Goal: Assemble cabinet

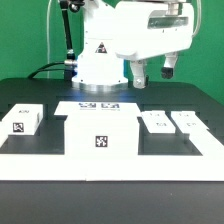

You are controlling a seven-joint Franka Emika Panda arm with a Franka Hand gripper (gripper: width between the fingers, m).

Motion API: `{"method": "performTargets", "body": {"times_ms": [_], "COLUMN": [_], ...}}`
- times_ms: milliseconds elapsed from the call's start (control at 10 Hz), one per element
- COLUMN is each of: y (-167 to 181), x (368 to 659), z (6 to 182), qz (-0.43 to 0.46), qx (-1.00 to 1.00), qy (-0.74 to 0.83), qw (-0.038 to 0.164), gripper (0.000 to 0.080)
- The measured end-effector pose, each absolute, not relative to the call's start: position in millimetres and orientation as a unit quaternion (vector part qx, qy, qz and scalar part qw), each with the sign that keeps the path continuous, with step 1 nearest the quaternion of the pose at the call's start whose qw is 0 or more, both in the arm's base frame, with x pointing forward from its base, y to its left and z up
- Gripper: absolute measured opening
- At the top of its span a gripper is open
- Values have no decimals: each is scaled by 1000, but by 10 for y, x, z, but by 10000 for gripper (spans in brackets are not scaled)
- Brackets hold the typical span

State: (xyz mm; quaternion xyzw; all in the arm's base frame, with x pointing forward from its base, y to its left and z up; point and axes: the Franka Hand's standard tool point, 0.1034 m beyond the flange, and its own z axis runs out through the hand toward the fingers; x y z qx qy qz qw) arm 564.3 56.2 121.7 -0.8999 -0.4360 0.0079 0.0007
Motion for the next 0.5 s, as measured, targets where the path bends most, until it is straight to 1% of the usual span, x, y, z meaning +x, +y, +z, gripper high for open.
{"method": "performTargets", "body": {"times_ms": [500], "y": [562], "x": [5643], "z": [1217], "qz": [8], "qx": [-900], "qy": [-436], "qw": [1], "gripper": [798]}}
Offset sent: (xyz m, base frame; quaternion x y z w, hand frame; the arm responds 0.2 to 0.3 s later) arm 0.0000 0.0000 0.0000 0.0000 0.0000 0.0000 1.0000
